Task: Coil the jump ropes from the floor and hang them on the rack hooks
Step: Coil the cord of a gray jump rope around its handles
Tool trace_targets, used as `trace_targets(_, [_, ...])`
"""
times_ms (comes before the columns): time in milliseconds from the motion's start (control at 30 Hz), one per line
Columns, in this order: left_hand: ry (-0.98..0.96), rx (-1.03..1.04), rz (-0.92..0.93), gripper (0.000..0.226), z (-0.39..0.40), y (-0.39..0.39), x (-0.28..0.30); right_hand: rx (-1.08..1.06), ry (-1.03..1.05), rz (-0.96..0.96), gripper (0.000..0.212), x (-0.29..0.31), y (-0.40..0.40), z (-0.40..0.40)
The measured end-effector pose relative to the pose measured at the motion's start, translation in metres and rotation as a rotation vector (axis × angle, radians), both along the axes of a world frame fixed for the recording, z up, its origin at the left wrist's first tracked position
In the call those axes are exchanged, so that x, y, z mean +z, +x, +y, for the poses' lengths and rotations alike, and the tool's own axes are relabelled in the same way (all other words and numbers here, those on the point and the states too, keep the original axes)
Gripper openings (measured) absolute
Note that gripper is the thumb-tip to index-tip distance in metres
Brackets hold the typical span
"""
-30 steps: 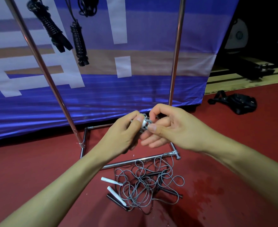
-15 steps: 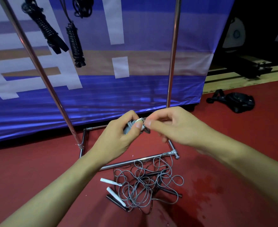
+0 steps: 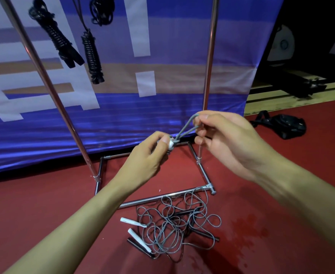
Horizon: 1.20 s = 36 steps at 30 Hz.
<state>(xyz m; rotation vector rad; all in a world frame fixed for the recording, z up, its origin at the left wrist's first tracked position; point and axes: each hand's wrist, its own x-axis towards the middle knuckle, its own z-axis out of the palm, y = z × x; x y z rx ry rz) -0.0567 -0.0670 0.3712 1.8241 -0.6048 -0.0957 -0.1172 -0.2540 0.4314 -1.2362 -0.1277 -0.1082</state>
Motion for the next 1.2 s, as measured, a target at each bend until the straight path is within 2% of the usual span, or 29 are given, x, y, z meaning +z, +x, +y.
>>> trace_targets(167, [0.057, -0.003, -0.041, 0.039, 0.001, 0.008, -0.001, -0.010, 0.091, -0.042, 0.008, 0.011, 0.004, -0.004])
trace_targets(267, [0.074, 0.002, -0.073, 0.036, 0.000, 0.010, 0.010, -0.066, 0.115, -0.016, 0.014, 0.022, 0.015, -0.001])
trace_targets(333, [0.127, 0.078, -0.116, 0.033, 0.004, 0.018, 0.019, -0.102, 0.056, 0.034, 0.019, 0.032, 0.032, 0.002])
trace_targets(467, [0.180, 0.161, -0.175, 0.041, 0.011, 0.048, 0.045, -0.090, -0.248, 0.099, 0.017, 0.067, 0.074, -0.004])
trace_targets(600, [0.204, 0.226, -0.252, 0.036, 0.006, 0.071, 0.077, -0.006, -0.311, 0.133, 0.019, 0.129, 0.098, -0.004])
trace_targets(800, [0.145, 0.262, -0.304, 0.038, -0.009, 0.100, 0.111, -0.184, -0.780, -0.243, 0.017, 0.172, 0.138, -0.023])
trace_targets(933, [0.108, 0.231, -0.320, 0.038, -0.022, 0.117, 0.136, -0.217, -0.836, -0.359, 0.015, 0.195, 0.163, -0.042])
trace_targets(1067, [0.067, 0.286, -0.313, 0.043, -0.029, 0.141, 0.166, -0.290, -1.221, -0.537, 0.007, 0.238, 0.190, -0.041])
trace_targets(1200, [-0.012, 0.288, -0.329, 0.032, -0.031, 0.160, 0.201, -0.411, -1.274, -0.671, 0.011, 0.290, 0.218, -0.031])
